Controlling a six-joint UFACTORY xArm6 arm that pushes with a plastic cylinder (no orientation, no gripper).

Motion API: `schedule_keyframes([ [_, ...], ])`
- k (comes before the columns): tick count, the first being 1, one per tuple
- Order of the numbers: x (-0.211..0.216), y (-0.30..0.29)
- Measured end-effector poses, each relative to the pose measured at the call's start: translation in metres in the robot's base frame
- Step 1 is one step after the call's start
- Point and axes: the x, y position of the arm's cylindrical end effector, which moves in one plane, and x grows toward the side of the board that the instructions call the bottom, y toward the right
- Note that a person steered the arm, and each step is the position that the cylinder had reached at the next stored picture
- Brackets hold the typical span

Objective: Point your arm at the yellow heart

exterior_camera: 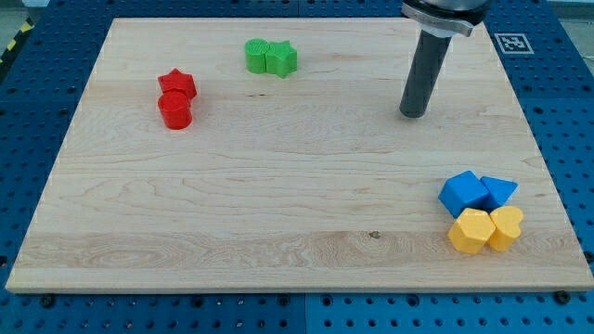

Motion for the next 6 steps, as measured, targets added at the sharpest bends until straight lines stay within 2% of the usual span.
schedule_keyframes([
  [4,0.0,0.025],
  [6,0.019,0.123],
])
